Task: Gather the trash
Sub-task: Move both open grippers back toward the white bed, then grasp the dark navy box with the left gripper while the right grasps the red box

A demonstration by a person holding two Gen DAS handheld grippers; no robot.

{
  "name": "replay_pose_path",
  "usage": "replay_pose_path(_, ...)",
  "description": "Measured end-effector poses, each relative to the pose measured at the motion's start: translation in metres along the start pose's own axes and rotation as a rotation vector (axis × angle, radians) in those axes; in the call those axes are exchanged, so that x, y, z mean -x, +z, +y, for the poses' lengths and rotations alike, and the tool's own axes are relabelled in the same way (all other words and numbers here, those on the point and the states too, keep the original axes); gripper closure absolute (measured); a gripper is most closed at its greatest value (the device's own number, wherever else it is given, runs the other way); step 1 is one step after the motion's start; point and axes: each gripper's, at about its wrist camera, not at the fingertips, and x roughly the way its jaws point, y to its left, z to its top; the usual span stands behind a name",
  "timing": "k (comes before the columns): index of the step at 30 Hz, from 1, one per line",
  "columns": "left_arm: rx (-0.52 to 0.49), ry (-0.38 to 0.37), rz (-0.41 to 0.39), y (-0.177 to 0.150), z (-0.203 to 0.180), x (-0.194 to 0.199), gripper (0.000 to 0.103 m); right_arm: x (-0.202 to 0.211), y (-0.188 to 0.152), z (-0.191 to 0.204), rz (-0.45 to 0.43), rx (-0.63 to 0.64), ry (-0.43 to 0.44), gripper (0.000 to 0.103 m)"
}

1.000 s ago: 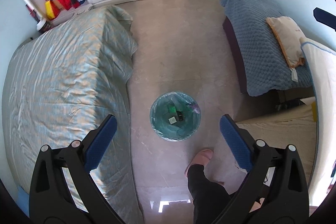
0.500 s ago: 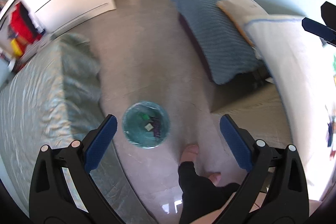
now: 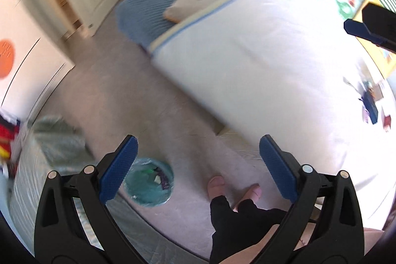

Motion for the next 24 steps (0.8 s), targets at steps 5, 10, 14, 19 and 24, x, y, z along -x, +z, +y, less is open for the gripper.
replay_pose_path(5,-0.121,-0.047,0.000,0.016,-0.063,-0.003,0.007,0.047,-0.031,-0.053,-0.051,-0.104,-0.080,0.009)
replay_pose_path(10,-0.249,-0.098,-0.002,0.023,-0.126,-0.004,0.007,0.090,-0.065,-0.101,-0.091,-0.202,-0.175,0.009)
replay_pose_path(14,-0.351,-0.131,0.000,0.025,-0.176,-0.005,0.007,0.134,-0.104,-0.140,-0.135,-0.313,-0.272,0.009)
replay_pose_path(19,-0.467,-0.170,0.007,0.026,-0.232,-0.006,0.007,0.184,-0.153,-0.186,-0.176,-0.435,-0.378,0.009)
replay_pose_path(24,-0.582,-0.216,0.018,0.020,-0.301,-0.009,0.007,0.223,-0.192,-0.219,-0.195,-0.524,-0.469,0.009)
